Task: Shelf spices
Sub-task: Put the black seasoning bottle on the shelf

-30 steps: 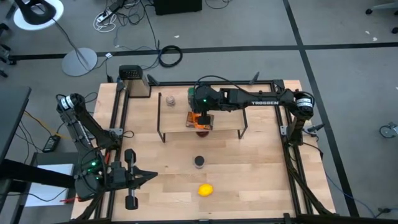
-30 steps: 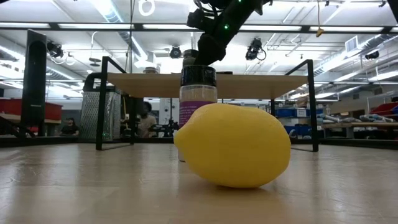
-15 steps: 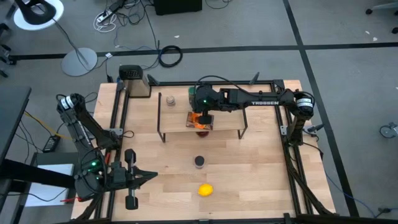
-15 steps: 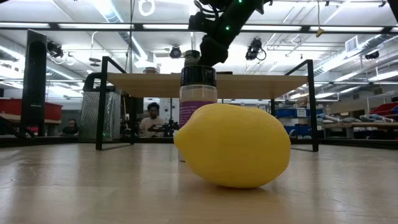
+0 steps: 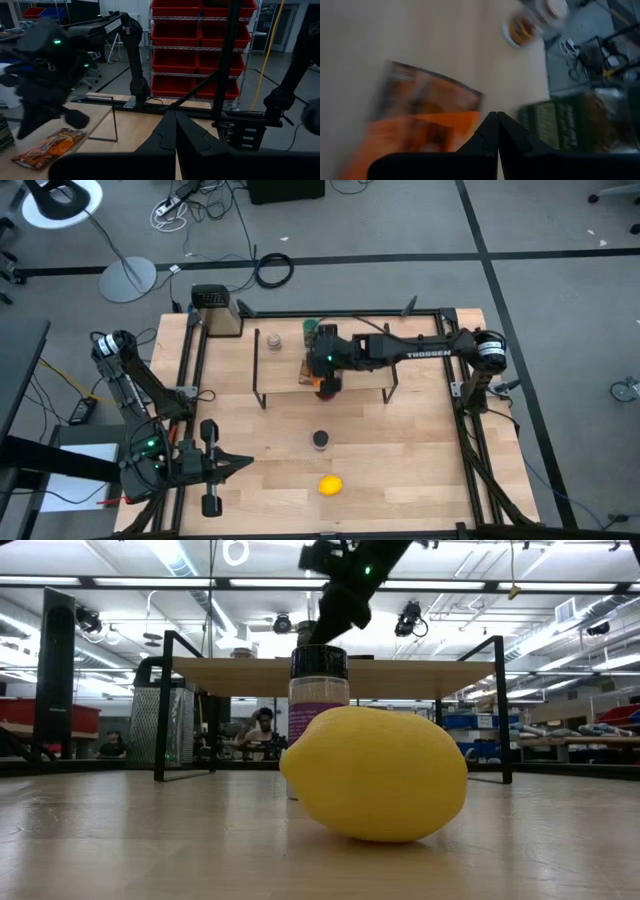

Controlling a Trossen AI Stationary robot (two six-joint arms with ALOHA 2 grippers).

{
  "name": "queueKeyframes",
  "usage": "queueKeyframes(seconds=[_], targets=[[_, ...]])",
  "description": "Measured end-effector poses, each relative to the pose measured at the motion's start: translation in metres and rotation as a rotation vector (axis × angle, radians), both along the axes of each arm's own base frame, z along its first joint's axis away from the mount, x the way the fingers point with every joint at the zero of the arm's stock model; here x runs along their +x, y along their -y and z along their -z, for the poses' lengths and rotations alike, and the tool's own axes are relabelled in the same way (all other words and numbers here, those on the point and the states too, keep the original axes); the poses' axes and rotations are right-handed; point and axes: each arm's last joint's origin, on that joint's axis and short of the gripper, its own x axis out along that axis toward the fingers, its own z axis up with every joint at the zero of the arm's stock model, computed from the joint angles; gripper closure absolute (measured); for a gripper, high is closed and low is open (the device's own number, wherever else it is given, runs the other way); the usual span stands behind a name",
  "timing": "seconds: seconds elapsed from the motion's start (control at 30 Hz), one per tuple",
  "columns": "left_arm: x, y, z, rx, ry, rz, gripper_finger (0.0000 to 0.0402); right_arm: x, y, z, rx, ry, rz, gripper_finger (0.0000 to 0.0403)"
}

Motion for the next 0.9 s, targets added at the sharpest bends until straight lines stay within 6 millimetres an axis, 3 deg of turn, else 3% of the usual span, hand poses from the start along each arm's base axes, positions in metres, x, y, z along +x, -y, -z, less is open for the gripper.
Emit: queueKeyframes(seconds=[0.13,0.37,0.47,0.57,0.7,0.9], targets=[[0.000,0.000,0.000,0.001,-0.001,0.000,0.0398,-0.002,-0.034,-0.014,-0.036,0.026,-0.061,0.0403],[0.000,0.000,0.000,0.001,-0.001,0.001,0.0398,-0.026,-0.118,-0.070,-0.028,0.197,-0.224,0.0393],[0.000,0.000,0.000,0.001,-0.001,0.001,0.0398,-0.035,-0.149,-0.083,0.041,0.262,-0.281,0.0381],[0.000,0.000,0.000,-0.004,0.001,0.000,0.0398,-0.040,-0.172,-0.075,0.137,0.240,-0.304,0.0349],[0.000,0.000,-0.001,-0.019,0.007,-0.001,0.0398,-0.036,-0.195,-0.043,0.212,0.115,-0.267,0.0274],[0.000,0.000,-0.001,-0.017,0.007,-0.001,0.0398,-0.019,-0.205,0.011,0.176,-0.046,-0.177,0.0136]])
